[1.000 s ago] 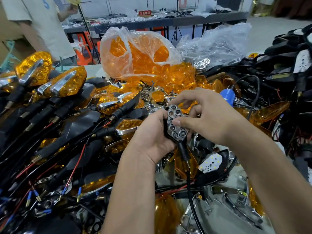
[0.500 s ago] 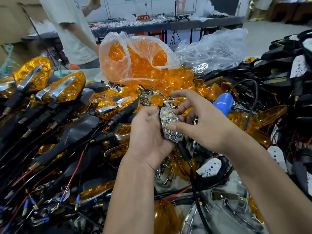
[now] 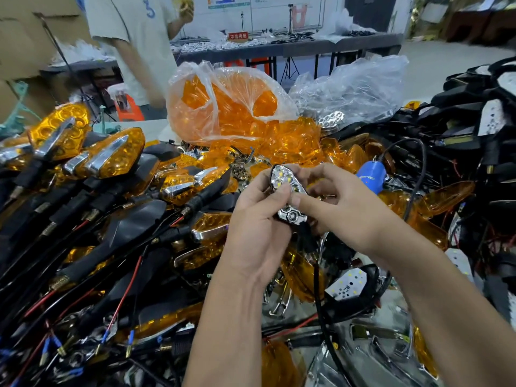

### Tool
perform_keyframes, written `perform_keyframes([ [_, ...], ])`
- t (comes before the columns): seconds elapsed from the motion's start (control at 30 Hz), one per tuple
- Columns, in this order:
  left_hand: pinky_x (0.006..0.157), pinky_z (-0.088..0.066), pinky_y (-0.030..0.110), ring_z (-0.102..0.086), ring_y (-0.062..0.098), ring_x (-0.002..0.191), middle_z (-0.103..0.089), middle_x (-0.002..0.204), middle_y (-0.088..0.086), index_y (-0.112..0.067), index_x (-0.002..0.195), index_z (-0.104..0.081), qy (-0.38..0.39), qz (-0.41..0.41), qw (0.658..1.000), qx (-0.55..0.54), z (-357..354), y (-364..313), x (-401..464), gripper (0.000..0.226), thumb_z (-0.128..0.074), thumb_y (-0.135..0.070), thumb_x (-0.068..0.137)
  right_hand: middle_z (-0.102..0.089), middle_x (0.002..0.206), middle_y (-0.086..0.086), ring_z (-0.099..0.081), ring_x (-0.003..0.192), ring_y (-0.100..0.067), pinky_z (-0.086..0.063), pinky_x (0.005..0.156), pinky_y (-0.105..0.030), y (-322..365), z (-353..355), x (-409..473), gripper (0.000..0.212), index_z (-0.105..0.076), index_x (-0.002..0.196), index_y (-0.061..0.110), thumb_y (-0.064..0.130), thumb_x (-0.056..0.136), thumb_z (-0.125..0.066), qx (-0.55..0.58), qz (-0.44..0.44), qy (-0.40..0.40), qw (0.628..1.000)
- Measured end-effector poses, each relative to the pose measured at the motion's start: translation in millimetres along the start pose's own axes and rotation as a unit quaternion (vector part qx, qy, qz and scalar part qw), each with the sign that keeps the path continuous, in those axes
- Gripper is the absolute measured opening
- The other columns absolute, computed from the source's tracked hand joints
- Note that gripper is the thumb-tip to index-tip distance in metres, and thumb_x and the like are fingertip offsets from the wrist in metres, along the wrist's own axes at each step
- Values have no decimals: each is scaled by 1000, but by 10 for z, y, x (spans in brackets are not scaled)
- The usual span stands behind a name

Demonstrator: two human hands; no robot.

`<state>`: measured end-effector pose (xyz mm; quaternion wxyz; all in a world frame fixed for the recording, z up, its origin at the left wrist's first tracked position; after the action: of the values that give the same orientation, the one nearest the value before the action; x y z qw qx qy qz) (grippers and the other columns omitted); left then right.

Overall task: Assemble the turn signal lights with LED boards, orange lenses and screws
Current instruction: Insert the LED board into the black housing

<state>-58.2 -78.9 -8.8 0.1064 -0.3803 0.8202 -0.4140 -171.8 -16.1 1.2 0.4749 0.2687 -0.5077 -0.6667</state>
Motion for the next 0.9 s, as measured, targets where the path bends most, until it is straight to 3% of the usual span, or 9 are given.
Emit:
perform_keyframes([
  [0.1, 74, -59, 30, -73, 17, 94, -74, 103, 9, -1, 119, -63, -28, -35, 999, 10, 45, 6, 31, 21, -50, 0, 102, -57, 64, 8, -50, 65, -21, -46, 63, -42, -73, -67, 3, 26, -65, 112, 26, 44, 95, -70, 20, -17, 17, 1000],
  [0.17, 76, -60, 30, -73, 18, 96, -75, 103, 9, -1, 117, -64, -33, -48, 998, 15, 51, 17, 42, 20, -51, 1, 103, -50, 59, 8, -45, 64, -20, -42, 62, -41, -73, -45, 25, 26, -65, 109, 20, 40, 95, -71, 17, -5, 3, 1000],
  [0.27, 77, -59, 27, -74, 17, 95, -77, 100, 6, -3, 114, -65, -31, -65, 997, 25, 31, 22, 46, 19, -49, 1, 105, -50, 59, 10, -45, 61, -12, -44, 61, -36, -42, 8, 57, 30, -67, 104, 13, 38, 91, -75, -1, 13, -27, 1000],
  [0.4, 73, -59, 25, -73, 13, 89, -77, 95, 3, -6, 109, -69, -48, -92, 993, 60, 52, 7, 42, 19, -51, -1, 104, -52, 52, 19, -45, 52, -1, -42, 51, -17, -63, -6, 59, 24, -69, 106, 17, 35, 92, -77, 21, 14, -26, 999],
  [0.53, 70, -58, 27, -72, 14, 87, -76, 95, 3, -9, 107, -71, -55, -97, 992, 61, 84, -11, 44, 18, -55, -3, 102, -52, 55, 11, -42, 49, -4, -38, 49, -19, -30, -9, 46, 23, -67, 105, 17, 35, 93, -76, 27, 20, -25, 999],
  [0.67, 70, -59, 28, -73, 15, 88, -76, 97, 5, -6, 112, -70, -48, -86, 994, 52, 94, 8, 41, 18, -55, -3, 102, -52, 56, 9, -42, 52, -8, -39, 55, -29, -65, -14, 41, 26, -65, 110, 18, 35, 93, -76, 37, 5, -6, 999],
  [0.8, 79, -61, 31, -74, 26, 103, -77, 105, 9, 0, 117, -65, -37, -98, 994, 26, 91, -18, 51, 19, -52, 0, 103, -56, 48, 12, -46, 41, -2, -36, 44, -13, -64, -13, 54, 20, -66, 102, 14, 27, 92, -78, 36, 16, -4, 999],
  [0.9, 85, -60, 34, -73, 26, 105, -76, 106, 11, 1, 118, -62, -43, -109, 991, 69, 92, -14, 48, 20, -47, 4, 105, -53, 45, 11, -43, 37, -2, -34, 40, -14, -83, -25, 68, 21, -69, 102, 11, 25, 91, -79, 30, -2, -12, 999],
])
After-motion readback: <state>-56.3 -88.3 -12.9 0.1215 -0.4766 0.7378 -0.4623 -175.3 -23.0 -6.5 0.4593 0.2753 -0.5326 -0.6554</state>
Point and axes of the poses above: each hand's wrist, its own x-axis towards the middle knuckle, its own z-axis out of the back of the hand, y = z × x, the point moved 6 cm from there along x, towards the middle knuckle
